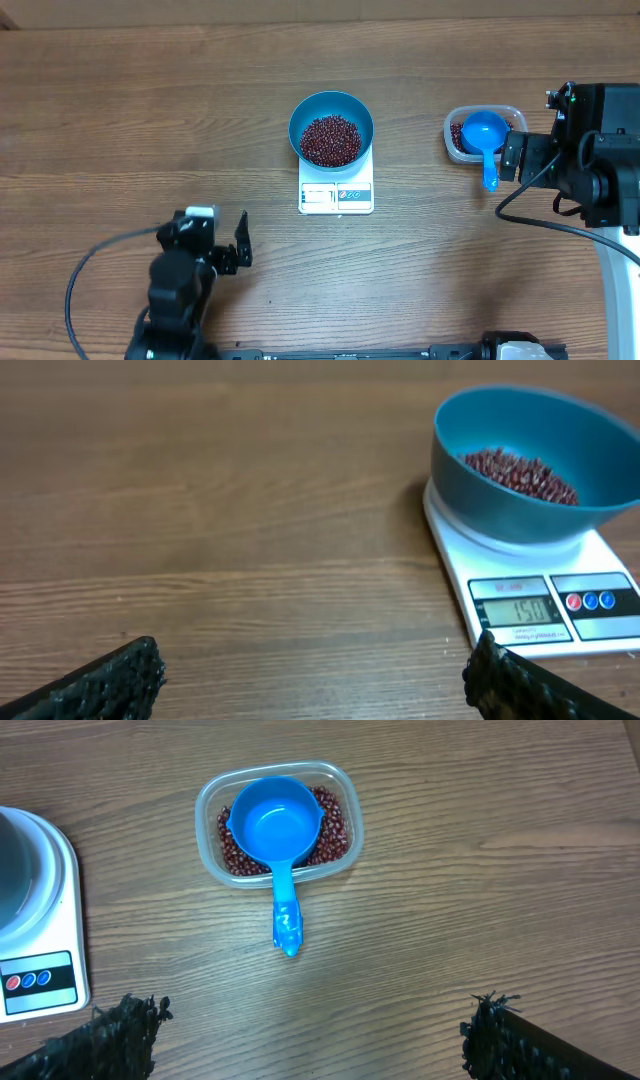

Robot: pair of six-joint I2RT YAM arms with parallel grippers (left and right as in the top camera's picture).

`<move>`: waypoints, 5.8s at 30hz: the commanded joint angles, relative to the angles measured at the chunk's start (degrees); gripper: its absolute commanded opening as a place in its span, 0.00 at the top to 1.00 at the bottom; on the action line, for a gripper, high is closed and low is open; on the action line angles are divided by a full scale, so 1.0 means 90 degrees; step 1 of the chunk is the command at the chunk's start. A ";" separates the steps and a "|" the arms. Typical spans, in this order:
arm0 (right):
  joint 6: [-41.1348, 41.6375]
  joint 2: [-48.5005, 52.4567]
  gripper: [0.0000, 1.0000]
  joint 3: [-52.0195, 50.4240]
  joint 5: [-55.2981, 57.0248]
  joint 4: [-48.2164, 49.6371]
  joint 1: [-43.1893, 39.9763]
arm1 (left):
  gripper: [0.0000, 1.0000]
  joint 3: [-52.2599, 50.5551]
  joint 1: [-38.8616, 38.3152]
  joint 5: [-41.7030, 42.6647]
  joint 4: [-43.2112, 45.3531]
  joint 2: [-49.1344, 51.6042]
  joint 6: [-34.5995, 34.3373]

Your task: Scoop item into bowl and weigh 150g on scale

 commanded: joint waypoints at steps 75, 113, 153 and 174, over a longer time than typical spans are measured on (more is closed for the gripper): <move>-0.0005 0.0000 0.00 0.0172 -0.0034 0.0036 0.0019 | 0.00 -0.1688 0.1676 0.0231 0.1540 -0.2334 0.0328; -0.0007 0.0000 0.00 0.0172 -0.0034 0.0036 0.0019 | 0.01 -0.1683 0.1702 0.0231 0.1530 -0.2322 0.0328; -0.0007 -0.0243 0.00 0.0029 -0.0180 0.0345 0.0017 | 0.01 -0.1683 0.1702 0.0231 0.1530 -0.2322 0.0328; -0.0005 -0.2344 0.00 -0.4374 -0.1630 0.6771 0.0017 | 0.00 -0.1683 0.1702 0.0231 0.1530 -0.2322 0.0328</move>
